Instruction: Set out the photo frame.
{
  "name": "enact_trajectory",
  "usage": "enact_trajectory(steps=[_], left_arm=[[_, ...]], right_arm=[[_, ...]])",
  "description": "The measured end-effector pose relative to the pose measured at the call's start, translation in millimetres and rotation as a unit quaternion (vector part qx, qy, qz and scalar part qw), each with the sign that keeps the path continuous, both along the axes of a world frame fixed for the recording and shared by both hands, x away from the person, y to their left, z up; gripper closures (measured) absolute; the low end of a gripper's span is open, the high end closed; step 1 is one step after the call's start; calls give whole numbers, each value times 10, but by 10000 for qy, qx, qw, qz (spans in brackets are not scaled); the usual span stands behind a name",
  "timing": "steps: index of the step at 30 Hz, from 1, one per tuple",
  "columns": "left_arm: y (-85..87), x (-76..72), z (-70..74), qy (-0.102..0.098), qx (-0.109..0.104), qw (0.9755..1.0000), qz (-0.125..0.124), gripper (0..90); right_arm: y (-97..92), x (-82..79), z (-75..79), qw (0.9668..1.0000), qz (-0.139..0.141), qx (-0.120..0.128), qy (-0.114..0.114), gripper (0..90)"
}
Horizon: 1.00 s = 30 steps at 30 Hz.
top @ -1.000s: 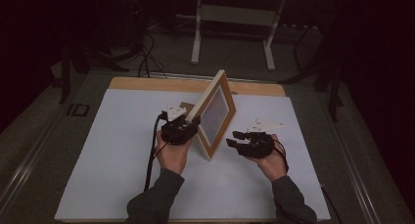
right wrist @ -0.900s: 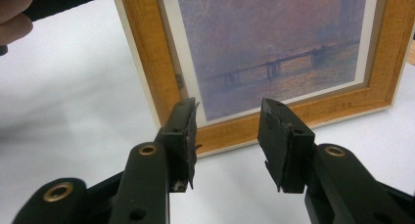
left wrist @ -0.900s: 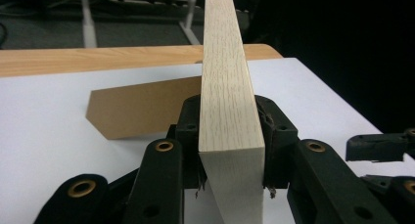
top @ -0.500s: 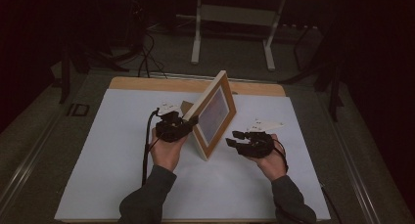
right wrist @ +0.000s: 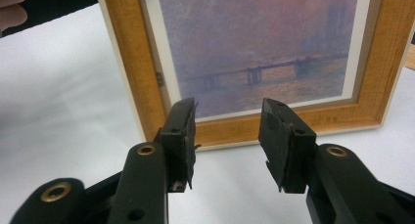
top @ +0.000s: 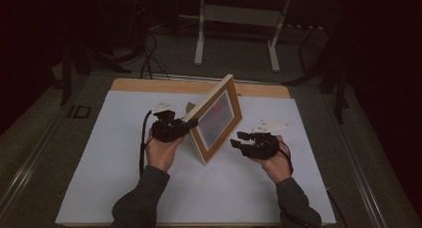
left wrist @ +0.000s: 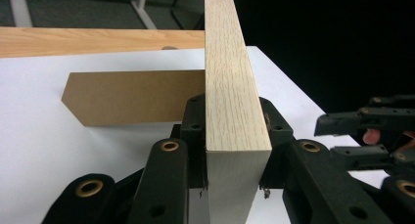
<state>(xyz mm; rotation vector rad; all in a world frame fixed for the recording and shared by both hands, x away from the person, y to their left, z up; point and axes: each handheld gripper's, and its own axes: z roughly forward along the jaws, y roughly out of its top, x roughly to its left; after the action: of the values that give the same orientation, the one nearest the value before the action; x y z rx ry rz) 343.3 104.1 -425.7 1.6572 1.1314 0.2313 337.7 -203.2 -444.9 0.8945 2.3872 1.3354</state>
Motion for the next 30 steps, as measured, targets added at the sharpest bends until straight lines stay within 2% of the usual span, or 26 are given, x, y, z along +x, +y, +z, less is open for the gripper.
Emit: enact_trajectory(steps=[5, 7, 8, 14, 21, 30], left_arm=[[45, 18, -1, 54, -42, 9999, -113, 716], [74, 30, -2, 90, -69, 9997, -193, 717], [103, 46, -2, 119, -81, 9994, -309, 717], [167, 59, 4, 143, -66, 9984, -550, 717], [239, 76, -9, 183, -147, 9971, -718, 717], [305, 84, -13, 156, -153, 9946, -1010, 716]], right_arm=[[-1, 12, 7, 10000, -15, 8, -5, 564], [-2, 19, 12, 10000, -17, 4, -9, 563], [-6, 29, 17, 10000, -25, 3, -3, 562], [-23, 61, 18, 9999, -90, 56, 20, 557], [-31, 92, 33, 9999, -120, 38, 15, 551], [-168, 226, 150, 9990, -405, 143, -94, 538]])
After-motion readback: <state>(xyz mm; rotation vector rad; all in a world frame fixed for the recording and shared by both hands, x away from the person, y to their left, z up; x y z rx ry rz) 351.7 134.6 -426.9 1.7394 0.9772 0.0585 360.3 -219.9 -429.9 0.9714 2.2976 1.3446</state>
